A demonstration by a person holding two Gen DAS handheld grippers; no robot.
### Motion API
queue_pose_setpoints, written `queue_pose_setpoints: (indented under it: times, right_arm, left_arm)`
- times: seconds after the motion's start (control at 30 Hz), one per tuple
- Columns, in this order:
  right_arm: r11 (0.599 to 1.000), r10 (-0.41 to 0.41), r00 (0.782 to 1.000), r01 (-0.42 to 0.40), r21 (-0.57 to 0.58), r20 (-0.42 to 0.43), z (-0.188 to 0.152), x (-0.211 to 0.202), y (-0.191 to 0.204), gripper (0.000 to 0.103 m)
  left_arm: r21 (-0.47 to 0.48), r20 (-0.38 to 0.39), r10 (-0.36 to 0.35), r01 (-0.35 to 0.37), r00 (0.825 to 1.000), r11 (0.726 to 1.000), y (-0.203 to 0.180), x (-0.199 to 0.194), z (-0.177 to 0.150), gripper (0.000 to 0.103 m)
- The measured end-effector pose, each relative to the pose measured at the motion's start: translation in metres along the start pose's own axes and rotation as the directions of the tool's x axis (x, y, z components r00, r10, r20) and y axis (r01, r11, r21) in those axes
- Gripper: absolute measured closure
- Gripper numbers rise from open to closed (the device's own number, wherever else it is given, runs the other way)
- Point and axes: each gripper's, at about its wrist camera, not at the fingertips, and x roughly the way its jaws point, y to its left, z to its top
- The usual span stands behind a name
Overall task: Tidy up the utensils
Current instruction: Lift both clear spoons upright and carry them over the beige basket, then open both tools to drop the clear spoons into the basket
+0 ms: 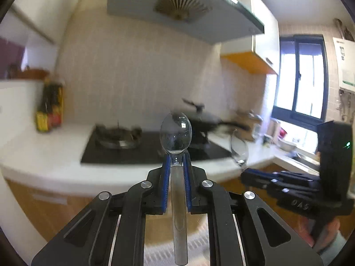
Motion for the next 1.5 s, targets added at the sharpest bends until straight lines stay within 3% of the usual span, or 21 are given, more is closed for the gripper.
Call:
queue_pose_setpoints:
  times: [0.13, 0.37, 0.8, 1.03, 1.07, 1.1, 1.13, 1.2, 1.5]
  right_arm:
    - [0.999, -0.039, 0.995, 0.036, 0.027, 0.088, 0.01, 0.014, -0.014, 0.094]
    - [0.996, -0.047, 0.99, 0.036, 0.084, 0.133, 0.013, 0.064, -0.043, 0.094]
    - [0.991, -0.103, 0.989, 0.092, 0.101, 0.102, -0.018, 0.13, -0.066, 0.094]
    - [0.991, -0.107, 0.99, 0.099, 0.089, 0.09, -0.034, 0.125, -0.064, 0.093]
    - [0.992, -0.097, 0.992, 0.09, 0.09, 0.079, -0.036, 0.123, -0.064, 0.093]
    - [0.992, -0.083, 0.994, 0.076, 0.099, 0.067, -0.039, 0.12, -0.065, 0.089]
    - [0.992, -0.074, 0.996, 0.067, 0.105, 0.056, -0.041, 0.116, -0.065, 0.085]
    - [0.991, -0.07, 0.997, 0.065, 0.118, 0.037, -0.047, 0.107, -0.066, 0.075]
    - [0.986, -0.076, 0.994, 0.086, 0.142, -0.076, -0.063, 0.064, -0.052, 0.075]
  left_arm:
    - [-0.036, 0.084, 0.022, -0.019, 0.996, 0.999, 0.01, 0.024, 0.004, 0.093]
    - [-0.117, 0.16, 0.039, -0.02, 0.986, 0.993, 0.041, 0.06, -0.008, 0.093]
    - [-0.107, 0.105, 0.083, -0.072, 0.991, 0.992, 0.069, 0.107, -0.044, 0.093]
    - [-0.067, 0.088, 0.079, -0.073, 0.993, 0.995, 0.071, 0.107, -0.057, 0.092]
    - [-0.062, 0.082, 0.073, -0.068, 0.994, 0.996, 0.071, 0.105, -0.058, 0.085]
    - [-0.064, 0.074, 0.065, -0.06, 0.995, 0.996, 0.072, 0.102, -0.059, 0.071]
    - [-0.072, 0.07, 0.062, -0.057, 0.996, 0.996, 0.073, 0.097, -0.06, 0.067]
    - [-0.086, 0.06, 0.054, -0.049, 0.997, 0.995, 0.077, 0.088, -0.061, 0.066]
    - [-0.174, 0.02, -0.018, 0.021, 1.0, 0.985, 0.091, 0.032, -0.054, 0.059]
